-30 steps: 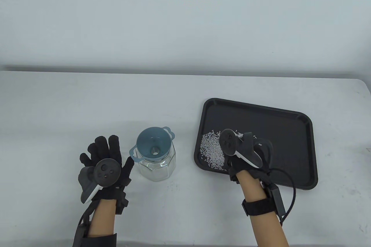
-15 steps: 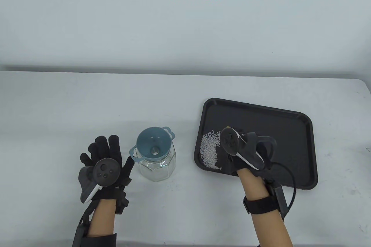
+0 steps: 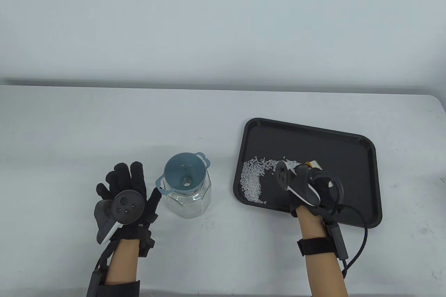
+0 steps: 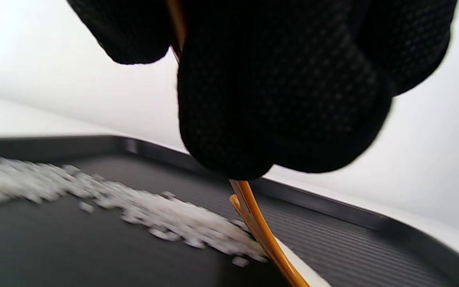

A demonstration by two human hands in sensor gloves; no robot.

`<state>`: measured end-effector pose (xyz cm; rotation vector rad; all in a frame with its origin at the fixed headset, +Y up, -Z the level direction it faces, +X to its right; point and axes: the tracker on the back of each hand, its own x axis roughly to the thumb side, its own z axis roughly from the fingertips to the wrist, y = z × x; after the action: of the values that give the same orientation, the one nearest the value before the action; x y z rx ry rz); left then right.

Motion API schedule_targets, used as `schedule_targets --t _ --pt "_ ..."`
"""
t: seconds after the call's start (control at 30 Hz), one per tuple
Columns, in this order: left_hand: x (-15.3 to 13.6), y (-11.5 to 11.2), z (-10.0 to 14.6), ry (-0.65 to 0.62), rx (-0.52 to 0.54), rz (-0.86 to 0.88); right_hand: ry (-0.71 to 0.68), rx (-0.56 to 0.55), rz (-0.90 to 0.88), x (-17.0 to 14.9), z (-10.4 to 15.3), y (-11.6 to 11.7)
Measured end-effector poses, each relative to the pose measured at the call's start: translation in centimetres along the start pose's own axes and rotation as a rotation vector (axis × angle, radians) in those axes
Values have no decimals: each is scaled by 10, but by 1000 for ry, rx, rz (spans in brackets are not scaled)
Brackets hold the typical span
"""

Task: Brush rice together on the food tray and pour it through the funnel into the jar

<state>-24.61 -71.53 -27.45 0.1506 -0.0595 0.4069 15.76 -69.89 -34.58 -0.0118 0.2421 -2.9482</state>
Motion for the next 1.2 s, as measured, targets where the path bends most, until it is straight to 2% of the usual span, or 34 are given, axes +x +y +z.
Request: schedule_targets --t 0.27,0.33,0.43,0.5,0.6,0.67,0.7,0.77,0.87,1.1,1.2 --pt "0 0 1 2 4 5 -214 14 -188 42 24 -39" --pt "0 0 1 1 -1 1 -196 -5 -210 39 23 -51" --pt "0 0 1 3 -3 4 -123 -61 -153 27 15 -60" --pt "0 0 1 3 -2 3 -78 -84 -78 19 9 -55" --pt "0 0 1 2 0 3 33 -84 144 6 -1 -26" --pt "0 0 1 3 1 4 72 -28 242 1 -4 -9" --pt "0 0 1 3 1 3 90 36 263 -2 -7 1" --pt "0 0 0 6 -2 5 107 170 209 -5 -10 16" --pt "0 0 0 7 -3 4 65 119 153 3 -8 14" --pt "0 -2 1 12 -16 3 -174 64 -116 35 11 -18" --pt "0 -2 1 11 -16 3 -251 73 -226 41 21 -31"
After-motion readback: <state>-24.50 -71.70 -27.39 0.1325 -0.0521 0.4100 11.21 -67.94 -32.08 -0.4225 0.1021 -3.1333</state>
